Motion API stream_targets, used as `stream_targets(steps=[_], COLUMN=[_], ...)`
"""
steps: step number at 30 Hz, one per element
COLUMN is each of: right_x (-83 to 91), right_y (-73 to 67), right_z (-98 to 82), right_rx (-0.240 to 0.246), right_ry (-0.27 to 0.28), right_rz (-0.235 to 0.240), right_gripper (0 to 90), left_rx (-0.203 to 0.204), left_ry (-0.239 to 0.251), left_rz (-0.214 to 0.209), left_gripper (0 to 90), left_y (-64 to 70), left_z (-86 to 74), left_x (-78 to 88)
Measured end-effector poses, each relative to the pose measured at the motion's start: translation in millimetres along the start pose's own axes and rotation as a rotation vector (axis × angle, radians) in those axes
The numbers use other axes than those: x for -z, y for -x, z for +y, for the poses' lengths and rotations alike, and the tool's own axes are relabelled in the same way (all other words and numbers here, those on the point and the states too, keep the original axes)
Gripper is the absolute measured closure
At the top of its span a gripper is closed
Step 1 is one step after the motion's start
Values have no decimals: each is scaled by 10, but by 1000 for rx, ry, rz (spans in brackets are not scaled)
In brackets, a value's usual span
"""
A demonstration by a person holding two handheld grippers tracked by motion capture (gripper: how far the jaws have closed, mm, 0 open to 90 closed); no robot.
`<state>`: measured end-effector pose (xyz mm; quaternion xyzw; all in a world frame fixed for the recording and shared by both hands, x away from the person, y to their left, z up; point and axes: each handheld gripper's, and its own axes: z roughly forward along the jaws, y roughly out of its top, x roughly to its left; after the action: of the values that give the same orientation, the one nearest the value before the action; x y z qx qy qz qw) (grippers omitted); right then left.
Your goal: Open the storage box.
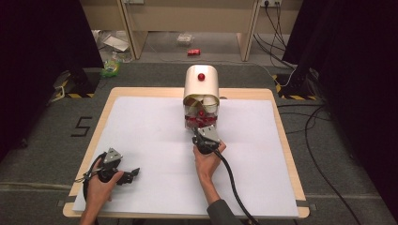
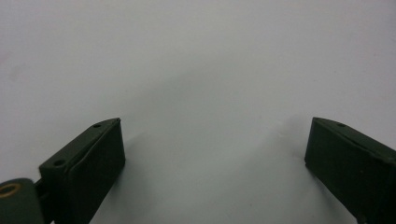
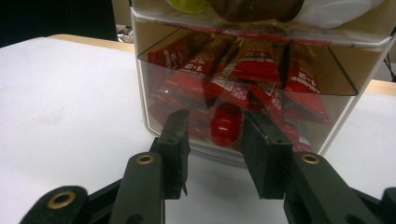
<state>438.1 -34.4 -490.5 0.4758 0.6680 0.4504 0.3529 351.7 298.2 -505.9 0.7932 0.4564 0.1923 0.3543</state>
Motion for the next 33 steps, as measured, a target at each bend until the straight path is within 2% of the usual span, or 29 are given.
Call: stream_targets(steps=[5,10,18,21,26,29,33], right_x=[-21,-29,-48,-49,-73,-79,-76], right_y=[-1,0,-74,-74,-173,-198,-195], right_z=[-15,-9,-5,-5,-3,2,6], right_rx=[10,-9,43,42,108,102,63], right_ry=[-5,1,-16,-17,-30,-32,-36], right_rz=[-16,-30,-69,-75,-158,-171,-180], right_gripper=[646,669,680,698,695,709,736], left_rx=[0,0,0,0,0,0,0], left_ry=[0,0,0,0,1,1,1], left_rz=[0,0,0,0,2,2,2], left_gripper=[42,42,42,42,42,42,42], left_y=[0,0,1,1,2,2,2], left_z=[0,0,0,0,0,0,0], left_x=[0,0,0,0,0,0,0])
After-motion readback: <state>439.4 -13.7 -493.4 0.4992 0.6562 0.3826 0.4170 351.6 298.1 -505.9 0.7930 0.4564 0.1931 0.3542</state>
